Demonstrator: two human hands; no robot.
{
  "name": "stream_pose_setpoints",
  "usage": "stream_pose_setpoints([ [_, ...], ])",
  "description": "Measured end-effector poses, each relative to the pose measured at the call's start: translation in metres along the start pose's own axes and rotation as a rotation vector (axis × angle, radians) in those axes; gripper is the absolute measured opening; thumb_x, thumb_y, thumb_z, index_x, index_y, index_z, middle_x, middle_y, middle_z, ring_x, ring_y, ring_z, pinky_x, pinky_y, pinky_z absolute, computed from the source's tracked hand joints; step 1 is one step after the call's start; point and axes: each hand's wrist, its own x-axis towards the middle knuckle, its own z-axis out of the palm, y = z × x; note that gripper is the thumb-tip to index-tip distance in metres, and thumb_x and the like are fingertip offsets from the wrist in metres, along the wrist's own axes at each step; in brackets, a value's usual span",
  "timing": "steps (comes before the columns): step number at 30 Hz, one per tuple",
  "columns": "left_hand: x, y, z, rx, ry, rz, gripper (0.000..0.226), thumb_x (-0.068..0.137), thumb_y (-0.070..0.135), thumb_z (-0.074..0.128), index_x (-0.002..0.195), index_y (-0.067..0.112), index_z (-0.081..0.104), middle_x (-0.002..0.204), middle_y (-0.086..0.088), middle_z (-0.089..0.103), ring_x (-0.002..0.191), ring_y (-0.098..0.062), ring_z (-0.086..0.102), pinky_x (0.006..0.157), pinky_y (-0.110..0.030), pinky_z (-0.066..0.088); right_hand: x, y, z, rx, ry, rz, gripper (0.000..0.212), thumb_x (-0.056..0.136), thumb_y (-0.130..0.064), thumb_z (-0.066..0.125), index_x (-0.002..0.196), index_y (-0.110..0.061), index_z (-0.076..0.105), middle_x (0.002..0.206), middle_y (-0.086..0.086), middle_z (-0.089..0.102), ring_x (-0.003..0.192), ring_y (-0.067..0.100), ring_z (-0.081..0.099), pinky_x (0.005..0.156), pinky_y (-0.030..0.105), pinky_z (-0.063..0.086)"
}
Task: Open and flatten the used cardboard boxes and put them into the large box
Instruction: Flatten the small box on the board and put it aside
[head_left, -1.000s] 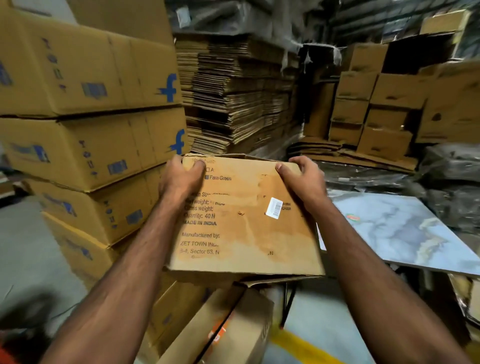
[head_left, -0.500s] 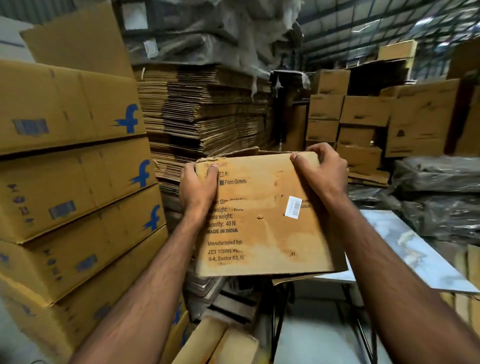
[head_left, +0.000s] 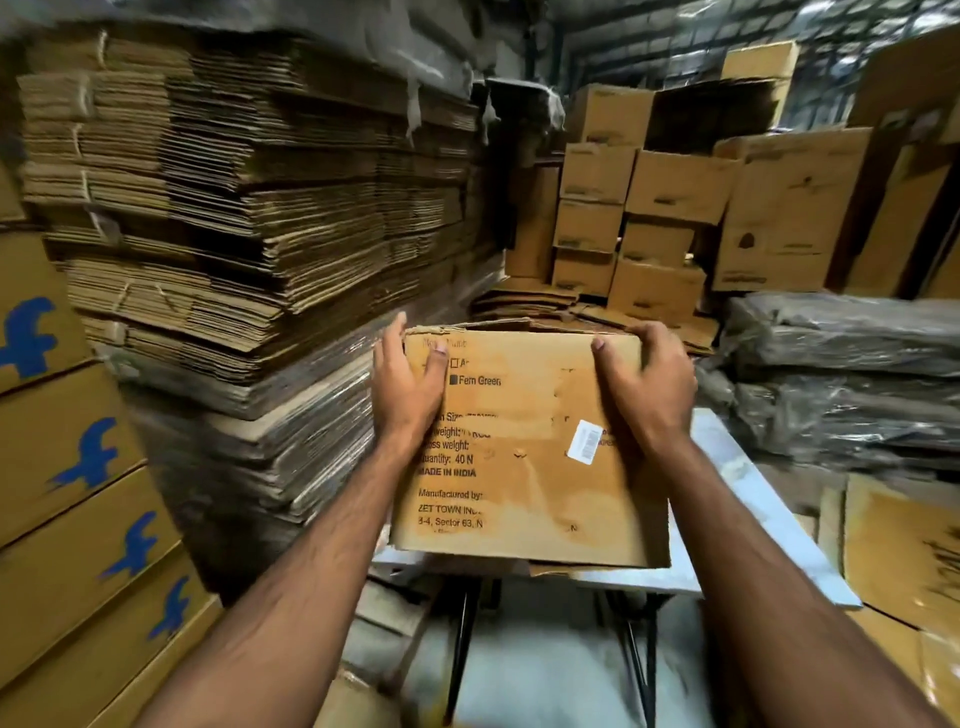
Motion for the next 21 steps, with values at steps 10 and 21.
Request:
stream_pose_setpoints([
  [10,0.013,-0.028,0.088,0.026,-0.179,-0.006,0.036,0.09,0.032,0.068,0.123,0.025,0.056,0.12,-0.003,0.049,0.103,-0.018,0.053,0.079,-0.031,0.048,0.035,0.106,0.033,-0.079,-0.119,0.058,0.075,0.075,-0.06,0.076,0.136,-0.026,0.048,0.143,0.002,0.036,0.124,0.021,0.047,0.095,0.036,0.047],
  [21,0.039,-0.093,0.168,0.018,-0.419,-0.016,0.046,0.086,0.034,0.075,0.129,0.025,0.063,0.121,-0.002,0.044,0.104,-0.008,0.05,0.074,0.001,0.035,0.067,0.188,0.09,-0.142,-0.107,0.223,0.051,0.094,-0.052,0.057,0.13,-0.016,0.057,0.143,0.005,0.04,0.123,0.024,0.051,0.098,0.038,0.046],
])
